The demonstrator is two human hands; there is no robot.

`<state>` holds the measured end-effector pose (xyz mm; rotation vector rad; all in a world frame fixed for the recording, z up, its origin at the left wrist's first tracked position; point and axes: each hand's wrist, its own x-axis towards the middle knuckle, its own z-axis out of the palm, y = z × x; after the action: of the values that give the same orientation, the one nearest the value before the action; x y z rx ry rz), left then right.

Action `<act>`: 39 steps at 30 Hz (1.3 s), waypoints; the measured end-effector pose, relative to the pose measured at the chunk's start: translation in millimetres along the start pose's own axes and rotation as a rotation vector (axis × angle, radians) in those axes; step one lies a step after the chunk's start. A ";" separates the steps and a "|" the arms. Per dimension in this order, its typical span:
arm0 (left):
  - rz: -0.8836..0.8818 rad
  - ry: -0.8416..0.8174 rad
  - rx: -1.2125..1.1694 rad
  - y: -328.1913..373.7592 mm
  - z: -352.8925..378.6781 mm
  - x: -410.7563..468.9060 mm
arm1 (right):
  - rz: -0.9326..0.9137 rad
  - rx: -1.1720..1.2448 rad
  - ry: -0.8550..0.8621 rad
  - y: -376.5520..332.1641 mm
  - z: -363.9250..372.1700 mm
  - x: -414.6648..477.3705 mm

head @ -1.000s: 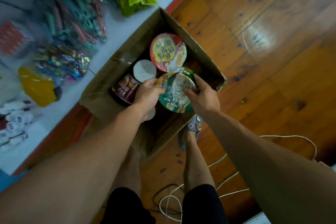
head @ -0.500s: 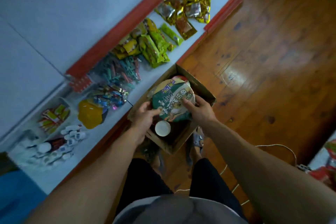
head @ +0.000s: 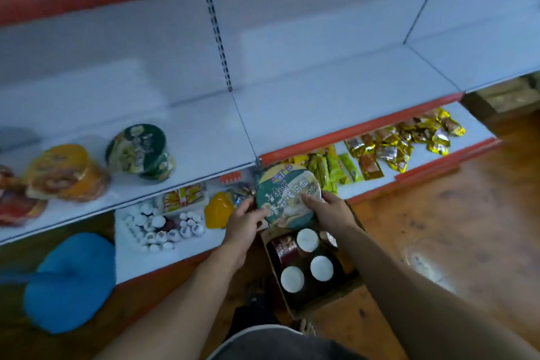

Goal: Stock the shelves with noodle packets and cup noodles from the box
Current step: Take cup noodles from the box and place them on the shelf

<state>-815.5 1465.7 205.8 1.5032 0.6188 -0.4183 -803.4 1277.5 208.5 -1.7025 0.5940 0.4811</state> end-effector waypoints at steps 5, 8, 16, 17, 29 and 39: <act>0.105 0.096 -0.101 18.3 -27.9 -28.7 | -0.082 -0.029 -0.101 -34.5 23.7 -14.6; 0.167 0.161 -0.146 32.9 -46.8 -39.1 | -0.135 -0.060 -0.151 -59.3 41.8 -24.9; 0.336 0.268 -0.278 98.1 -115.1 -38.9 | -0.228 -0.099 -0.238 -146.5 110.6 -27.5; 0.347 0.283 -0.285 104.3 -126.7 -37.5 | -0.239 -0.094 -0.253 -156.1 123.1 -28.4; 0.385 0.364 -0.315 147.1 -249.8 9.6 | -0.227 -0.196 -0.324 -226.7 246.5 -24.5; 0.292 0.345 -0.283 140.6 -291.7 41.2 | -0.161 -0.248 -0.263 -225.8 292.9 -19.0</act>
<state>-732.0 1766.0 302.7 1.3737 0.6823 0.1537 -677.7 1602.9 333.0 -1.8641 0.2109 0.6710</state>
